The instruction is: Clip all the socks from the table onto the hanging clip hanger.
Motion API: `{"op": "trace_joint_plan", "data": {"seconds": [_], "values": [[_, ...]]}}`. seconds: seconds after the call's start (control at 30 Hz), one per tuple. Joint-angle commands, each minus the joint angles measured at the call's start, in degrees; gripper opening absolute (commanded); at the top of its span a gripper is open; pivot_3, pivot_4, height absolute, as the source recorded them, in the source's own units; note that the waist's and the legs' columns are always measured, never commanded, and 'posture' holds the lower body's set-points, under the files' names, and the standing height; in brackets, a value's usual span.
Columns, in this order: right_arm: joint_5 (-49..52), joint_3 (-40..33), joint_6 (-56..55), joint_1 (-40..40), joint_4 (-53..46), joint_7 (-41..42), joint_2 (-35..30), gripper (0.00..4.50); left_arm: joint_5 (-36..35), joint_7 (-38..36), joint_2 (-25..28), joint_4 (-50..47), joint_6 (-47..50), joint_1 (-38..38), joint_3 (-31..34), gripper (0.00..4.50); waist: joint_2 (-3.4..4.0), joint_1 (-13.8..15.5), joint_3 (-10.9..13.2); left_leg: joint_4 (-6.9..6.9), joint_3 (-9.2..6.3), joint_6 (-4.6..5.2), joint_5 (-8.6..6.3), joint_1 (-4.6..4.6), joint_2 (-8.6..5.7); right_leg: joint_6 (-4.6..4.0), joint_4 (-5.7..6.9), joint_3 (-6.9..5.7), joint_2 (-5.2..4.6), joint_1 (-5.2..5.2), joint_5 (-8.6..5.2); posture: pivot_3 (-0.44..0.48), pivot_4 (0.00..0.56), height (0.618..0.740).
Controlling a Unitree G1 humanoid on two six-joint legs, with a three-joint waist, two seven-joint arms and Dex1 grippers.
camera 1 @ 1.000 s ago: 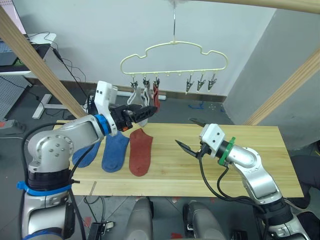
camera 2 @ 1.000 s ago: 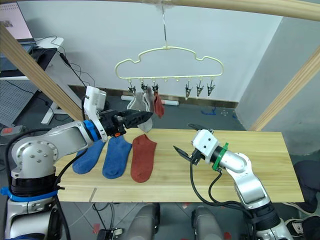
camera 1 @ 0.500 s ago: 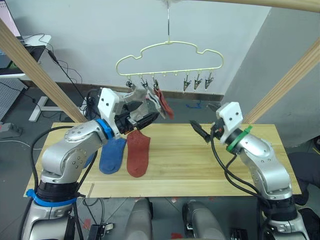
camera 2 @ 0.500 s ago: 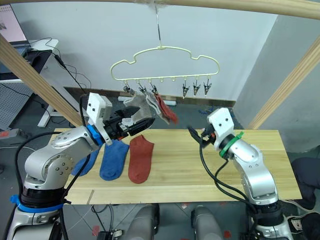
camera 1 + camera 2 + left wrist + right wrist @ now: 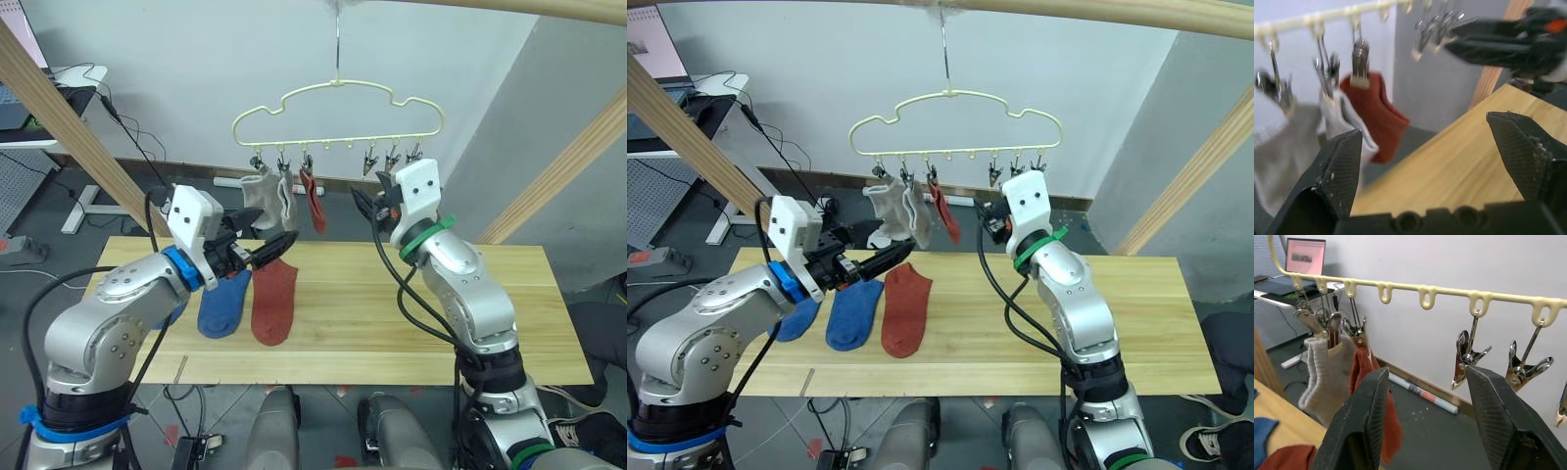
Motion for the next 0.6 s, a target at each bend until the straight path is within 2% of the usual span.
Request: {"op": "trace_joint_plan", "data": {"seconds": [0.03, 0.13, 0.3, 0.6], "values": [[-1.1, -0.4, -0.6, -1.7, 0.3, -2.2, 1.0, 2.58, -5.0, -4.3, -1.0, -1.7, -2.8, -0.3, 4.2, 4.5, 0.03, 0.0, 0.0, 0.0, 0.02, 0.0, 0.0, 0.0, 0.0, 0.0, 0.0, -0.01, 0.0, -0.01, 0.0, 0.123, 0.272, 0.74], [-1.1, -0.7, -0.9, -2.6, 1.7, -3.0, 1.5, 2.58, -2.4, -7.3, -0.8, -1.1, -6.7, -0.2, 3.8, 4.5, 0.03, 0.0, 0.0, 0.01, 0.06, 0.01, 0.0, -0.01, 0.02, 0.0, -0.02, 0.0, -0.02, -0.01, 0.0, 0.123, 0.272, 0.74], [-0.8, -1.3, -1.0, -3.8, 3.7, -4.0, 2.2, 2.58, 1.4, -7.8, -2.4, 1.1, -12.0, -0.2, 2.9, 4.5, 0.04, 0.0, 0.0, 0.0, 0.06, 0.02, -0.01, -0.01, 0.0, 0.0, -0.03, 0.01, -0.02, -0.02, 0.0, 0.123, 0.272, 0.74], [-0.6, -2.7, -2.5, -7.0, 8.3, -7.0, 5.3, 2.58, 3.2, -5.6, -4.7, 0.0, -13.0, 1.1, 1.9, 4.5, 0.05, 0.0, 0.0, -0.04, 0.07, 0.02, -0.01, -0.01, 0.01, 0.0, -0.02, 0.01, -0.01, -0.06, 0.0, 0.123, 0.272, 0.74]]}}
